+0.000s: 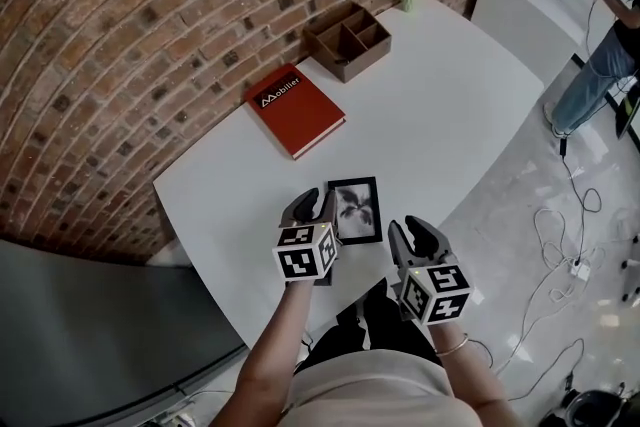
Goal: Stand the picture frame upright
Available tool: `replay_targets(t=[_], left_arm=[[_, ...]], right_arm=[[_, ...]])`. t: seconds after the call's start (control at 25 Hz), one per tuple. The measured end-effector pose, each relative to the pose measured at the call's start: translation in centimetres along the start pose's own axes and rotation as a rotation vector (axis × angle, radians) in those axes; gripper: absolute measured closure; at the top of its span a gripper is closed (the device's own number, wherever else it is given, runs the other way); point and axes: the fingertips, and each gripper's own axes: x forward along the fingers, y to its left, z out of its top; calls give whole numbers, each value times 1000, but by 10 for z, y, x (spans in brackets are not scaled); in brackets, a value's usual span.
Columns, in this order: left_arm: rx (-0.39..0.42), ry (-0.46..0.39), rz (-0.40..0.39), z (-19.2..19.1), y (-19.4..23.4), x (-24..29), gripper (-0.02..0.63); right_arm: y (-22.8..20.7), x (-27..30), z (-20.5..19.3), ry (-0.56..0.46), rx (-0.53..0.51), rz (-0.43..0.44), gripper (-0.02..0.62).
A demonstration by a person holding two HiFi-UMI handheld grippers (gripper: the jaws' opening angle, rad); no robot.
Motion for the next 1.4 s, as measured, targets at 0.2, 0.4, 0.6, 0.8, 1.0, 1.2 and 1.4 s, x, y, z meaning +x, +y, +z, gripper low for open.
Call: replay_targets(t=[0.2, 0.4, 0.6, 0.8, 1.0, 1.2, 1.4], left_arm=[[27, 113, 23, -29, 7, 26, 492], [-5, 207, 45, -58, 15, 41, 492], [37, 246, 40, -64, 11, 48, 505], [26, 260, 64, -67, 10, 49, 528], [10, 260, 79, -66, 11, 50, 531], [5, 253, 91, -67, 10, 49, 532], [-9, 259, 73, -67, 10, 50, 532]], right_arm=[[-7, 8, 5, 1, 14, 1, 490], [-11, 14, 9, 5, 25, 12, 490], [-13, 19, 10, 9, 28, 19, 491], [-14, 23, 6, 27, 20, 24, 491], [-12, 37, -9, 94, -15, 28, 491], [-11, 55, -29, 126, -60, 13, 490], [-10, 72, -51, 202, -105, -7, 490]])
